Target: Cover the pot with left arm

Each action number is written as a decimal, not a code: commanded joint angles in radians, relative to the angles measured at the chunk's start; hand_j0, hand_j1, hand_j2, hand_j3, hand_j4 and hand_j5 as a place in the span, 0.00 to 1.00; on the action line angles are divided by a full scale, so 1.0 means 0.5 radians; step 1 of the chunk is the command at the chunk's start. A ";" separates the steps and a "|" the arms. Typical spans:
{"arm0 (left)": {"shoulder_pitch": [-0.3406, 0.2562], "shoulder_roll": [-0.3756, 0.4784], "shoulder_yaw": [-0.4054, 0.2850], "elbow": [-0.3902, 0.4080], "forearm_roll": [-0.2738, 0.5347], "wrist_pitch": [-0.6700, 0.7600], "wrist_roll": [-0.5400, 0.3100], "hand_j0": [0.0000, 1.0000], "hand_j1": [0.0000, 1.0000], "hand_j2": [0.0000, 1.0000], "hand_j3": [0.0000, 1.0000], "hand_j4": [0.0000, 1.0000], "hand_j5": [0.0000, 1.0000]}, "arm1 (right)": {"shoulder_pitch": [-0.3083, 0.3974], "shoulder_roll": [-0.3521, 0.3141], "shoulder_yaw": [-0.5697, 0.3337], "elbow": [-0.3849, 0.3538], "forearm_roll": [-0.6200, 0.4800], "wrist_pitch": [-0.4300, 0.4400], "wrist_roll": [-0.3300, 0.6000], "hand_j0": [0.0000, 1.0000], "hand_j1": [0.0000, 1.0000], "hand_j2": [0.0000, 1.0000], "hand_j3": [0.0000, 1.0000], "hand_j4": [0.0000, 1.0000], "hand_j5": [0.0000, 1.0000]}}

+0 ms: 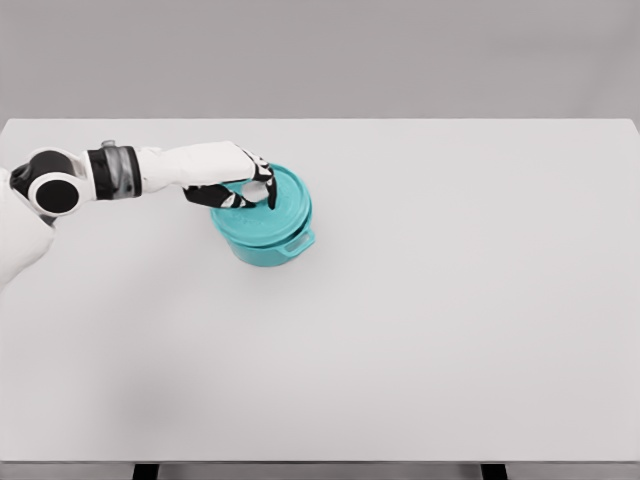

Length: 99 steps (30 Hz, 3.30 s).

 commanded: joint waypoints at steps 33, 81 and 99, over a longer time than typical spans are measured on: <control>-0.003 -0.024 0.002 0.029 0.015 0.006 0.023 0.57 0.57 0.57 0.57 0.57 0.57 | 0.000 0.000 0.000 0.000 0.001 -0.004 0.001 1.00 1.00 1.00 1.00 1.00 1.00; -0.012 -0.046 0.005 0.029 -0.004 0.006 0.038 0.80 0.80 0.80 0.80 0.80 0.80 | 0.000 0.000 0.000 0.000 0.001 -0.004 0.001 1.00 1.00 1.00 1.00 1.00 1.00; -0.012 -0.040 0.021 0.044 0.027 0.006 0.038 0.94 0.94 0.94 0.94 0.94 0.94 | 0.000 0.000 0.000 0.000 0.001 -0.004 0.001 1.00 1.00 1.00 1.00 1.00 1.00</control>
